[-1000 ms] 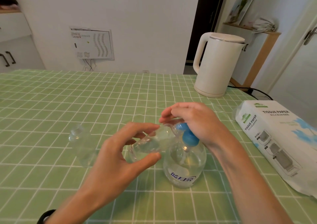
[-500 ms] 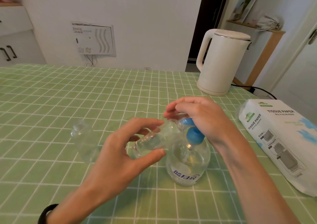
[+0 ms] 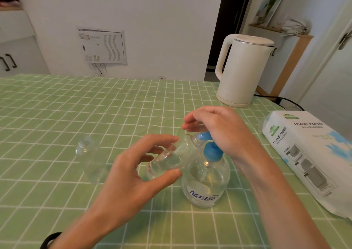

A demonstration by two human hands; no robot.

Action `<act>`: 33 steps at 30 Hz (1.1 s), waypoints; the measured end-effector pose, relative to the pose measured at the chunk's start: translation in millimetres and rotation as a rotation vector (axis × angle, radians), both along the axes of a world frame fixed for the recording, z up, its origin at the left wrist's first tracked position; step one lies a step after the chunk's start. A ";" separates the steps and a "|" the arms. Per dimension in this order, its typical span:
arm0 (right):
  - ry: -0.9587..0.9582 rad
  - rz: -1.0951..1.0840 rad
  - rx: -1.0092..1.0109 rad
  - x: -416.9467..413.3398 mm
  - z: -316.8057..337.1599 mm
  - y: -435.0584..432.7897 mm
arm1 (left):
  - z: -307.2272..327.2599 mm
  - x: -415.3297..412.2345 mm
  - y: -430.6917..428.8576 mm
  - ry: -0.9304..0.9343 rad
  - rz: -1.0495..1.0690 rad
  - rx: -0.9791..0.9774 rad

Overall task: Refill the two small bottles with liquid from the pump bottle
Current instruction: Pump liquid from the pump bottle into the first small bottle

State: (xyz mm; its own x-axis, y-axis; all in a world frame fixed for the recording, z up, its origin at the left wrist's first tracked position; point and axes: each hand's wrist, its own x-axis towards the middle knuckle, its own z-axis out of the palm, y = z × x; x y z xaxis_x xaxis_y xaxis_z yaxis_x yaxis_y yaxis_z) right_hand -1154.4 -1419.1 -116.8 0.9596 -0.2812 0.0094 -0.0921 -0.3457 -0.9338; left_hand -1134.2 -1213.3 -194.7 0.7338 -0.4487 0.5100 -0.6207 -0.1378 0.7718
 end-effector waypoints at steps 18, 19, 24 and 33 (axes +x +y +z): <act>-0.030 -0.013 -0.062 -0.1 -1.8 -0.8 | 1.3 -2.6 0.0 0.007 -0.001 0.005; -0.033 -0.005 -0.065 -0.1 -1.7 -0.7 | 1.2 -2.2 -0.4 0.010 -0.003 0.002; 0.025 0.025 -0.050 -0.8 0.2 0.3 | -0.8 0.0 -1.6 0.019 -0.014 0.003; 0.164 0.024 -0.105 -3.5 0.7 1.5 | -5.2 -0.1 0.1 0.004 -0.003 0.017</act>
State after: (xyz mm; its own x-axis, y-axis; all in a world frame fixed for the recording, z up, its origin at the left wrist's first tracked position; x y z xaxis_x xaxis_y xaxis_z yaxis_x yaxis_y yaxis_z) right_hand -1157.9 -1417.6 -116.2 0.9571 -0.2639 -0.1196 -0.2306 -0.4440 -0.8658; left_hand -1134.3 -1213.2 -199.9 0.7344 -0.4598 0.4992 -0.6181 -0.1492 0.7718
